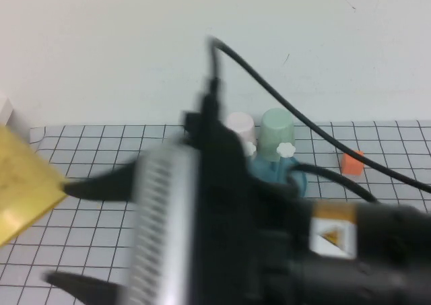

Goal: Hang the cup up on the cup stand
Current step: Adjust the cup with two arms, then place the cup on the cup holder

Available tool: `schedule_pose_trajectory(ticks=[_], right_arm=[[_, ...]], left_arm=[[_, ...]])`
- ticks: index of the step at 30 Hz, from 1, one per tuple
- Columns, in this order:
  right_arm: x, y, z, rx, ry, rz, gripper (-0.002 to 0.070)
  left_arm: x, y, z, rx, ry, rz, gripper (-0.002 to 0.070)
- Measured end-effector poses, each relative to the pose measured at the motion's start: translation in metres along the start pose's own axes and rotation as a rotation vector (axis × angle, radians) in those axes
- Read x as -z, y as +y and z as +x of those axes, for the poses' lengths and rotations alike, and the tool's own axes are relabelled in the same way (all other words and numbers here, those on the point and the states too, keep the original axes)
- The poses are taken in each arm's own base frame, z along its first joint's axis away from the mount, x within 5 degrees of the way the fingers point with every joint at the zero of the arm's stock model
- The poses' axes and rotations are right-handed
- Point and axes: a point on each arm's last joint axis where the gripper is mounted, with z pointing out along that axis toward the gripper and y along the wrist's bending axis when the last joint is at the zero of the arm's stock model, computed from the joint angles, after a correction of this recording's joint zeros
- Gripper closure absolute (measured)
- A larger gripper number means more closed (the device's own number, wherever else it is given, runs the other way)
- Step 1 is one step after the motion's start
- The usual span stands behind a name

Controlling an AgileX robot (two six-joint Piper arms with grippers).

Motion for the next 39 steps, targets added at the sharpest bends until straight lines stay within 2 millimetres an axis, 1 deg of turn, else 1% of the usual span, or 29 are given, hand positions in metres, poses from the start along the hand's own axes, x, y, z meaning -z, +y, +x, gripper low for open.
schedule_pose_trajectory(ticks=[4,7,10,13,18,20,23,25,27,28,31,35,37,39], right_arm=[[0.017,0.009,0.014,-0.002,0.029,-0.016,0.0239],[0.037,0.016,0.026,-0.003,0.045,-0.024,0.0243],[0.06,0.023,0.035,-0.003,0.045,-0.027,0.0286],[0.084,0.031,0.044,-0.002,0.04,-0.038,0.0379],[0.122,0.049,0.06,-0.007,0.032,-0.109,0.0601],[0.133,0.055,0.066,-0.027,0.03,-0.134,0.0642],[0.146,0.062,0.074,-0.044,0.026,-0.152,0.0667],[0.153,0.066,0.079,-0.045,0.022,-0.154,0.0672],[0.159,0.068,0.084,-0.024,0.02,-0.15,0.0676],[0.161,0.069,0.086,-0.012,0.021,-0.149,0.0676],[0.166,0.072,0.092,0.023,0.022,-0.142,0.0677],[0.17,0.073,0.095,0.033,0.015,-0.127,0.0678],[0.171,0.072,0.095,0.034,0.01,-0.12,0.0678],[0.171,0.072,0.094,0.034,0.008,-0.117,0.0678]], left_arm=[[-0.023,-0.01,-0.006,-0.113,0.077,0.034,0.0139],[-0.047,-0.015,-0.009,-0.196,0.156,0.07,0.0139],[-0.072,-0.017,-0.01,-0.297,0.24,0.122,0.0139],[-0.1,-0.017,-0.01,-0.357,0.317,0.177,0.0139],[-0.143,-0.008,-0.01,-0.475,0.401,0.248,0.0139],[-0.159,-0.004,-0.01,-0.555,0.414,0.281,0.014],[-0.18,-0.002,-0.006,-0.701,0.423,0.34,0.014],[-0.193,-0.004,0.004,-0.822,0.433,0.405,0.014],[-0.204,-0.007,0.02,-0.954,0.446,0.486,0.0141],[-0.21,-0.009,0.03,-1.041,0.446,0.54,0.0141],[-0.224,-0.014,0.058,-1.175,0.46,0.663,0.0141],[-0.246,-0.008,0.092,-1.2,0.517,0.737,0.0141],[-0.259,0.001,0.106,-1.183,0.553,0.746,0.0141],[-0.27,0.011,0.116,-1.165,0.578,0.754,0.0141]])
